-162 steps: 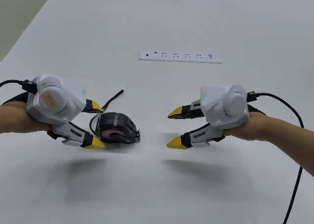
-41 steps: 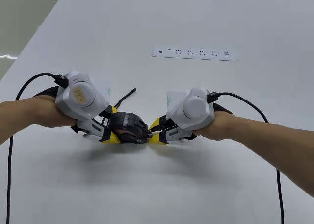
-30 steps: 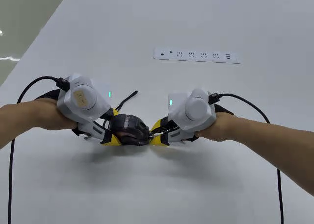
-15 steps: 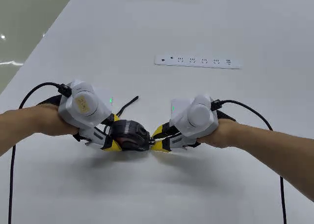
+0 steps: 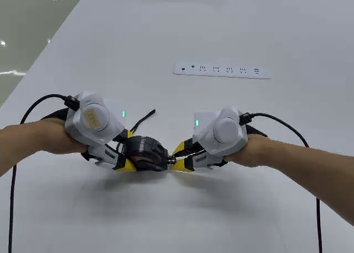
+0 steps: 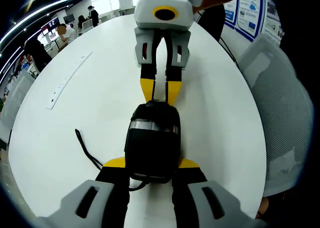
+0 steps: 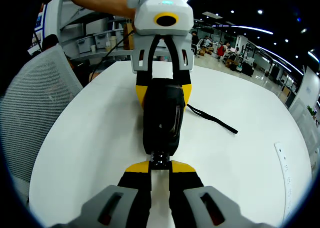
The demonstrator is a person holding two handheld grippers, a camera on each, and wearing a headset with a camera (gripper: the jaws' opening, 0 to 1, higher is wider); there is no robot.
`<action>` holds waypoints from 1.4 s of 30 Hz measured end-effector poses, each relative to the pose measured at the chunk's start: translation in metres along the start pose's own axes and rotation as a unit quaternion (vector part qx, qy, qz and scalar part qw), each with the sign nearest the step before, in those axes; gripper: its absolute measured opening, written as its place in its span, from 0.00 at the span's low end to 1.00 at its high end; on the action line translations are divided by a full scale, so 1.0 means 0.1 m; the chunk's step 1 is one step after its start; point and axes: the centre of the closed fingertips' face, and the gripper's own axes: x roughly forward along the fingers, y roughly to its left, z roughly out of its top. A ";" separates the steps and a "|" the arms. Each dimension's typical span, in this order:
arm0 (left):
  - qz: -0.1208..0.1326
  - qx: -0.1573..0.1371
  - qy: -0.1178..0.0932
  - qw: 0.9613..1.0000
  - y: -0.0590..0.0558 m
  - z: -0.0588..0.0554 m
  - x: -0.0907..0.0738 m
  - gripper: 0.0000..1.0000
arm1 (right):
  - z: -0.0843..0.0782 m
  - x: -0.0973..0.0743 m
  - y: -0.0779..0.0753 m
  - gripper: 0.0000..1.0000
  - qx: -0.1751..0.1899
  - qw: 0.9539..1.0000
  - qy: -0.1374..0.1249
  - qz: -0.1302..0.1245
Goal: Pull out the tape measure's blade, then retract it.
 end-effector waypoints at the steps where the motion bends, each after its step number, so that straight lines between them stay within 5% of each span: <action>1: 0.000 -0.001 0.000 1.000 0.00 0.00 0.00 0.27 | 0.00 0.00 0.00 0.11 0.000 1.000 0.000 0.000; 42: -0.001 -0.004 -0.003 1.000 -0.01 0.01 0.00 0.27 | -0.09 -0.12 -0.02 0.11 -0.008 1.000 0.009 0.000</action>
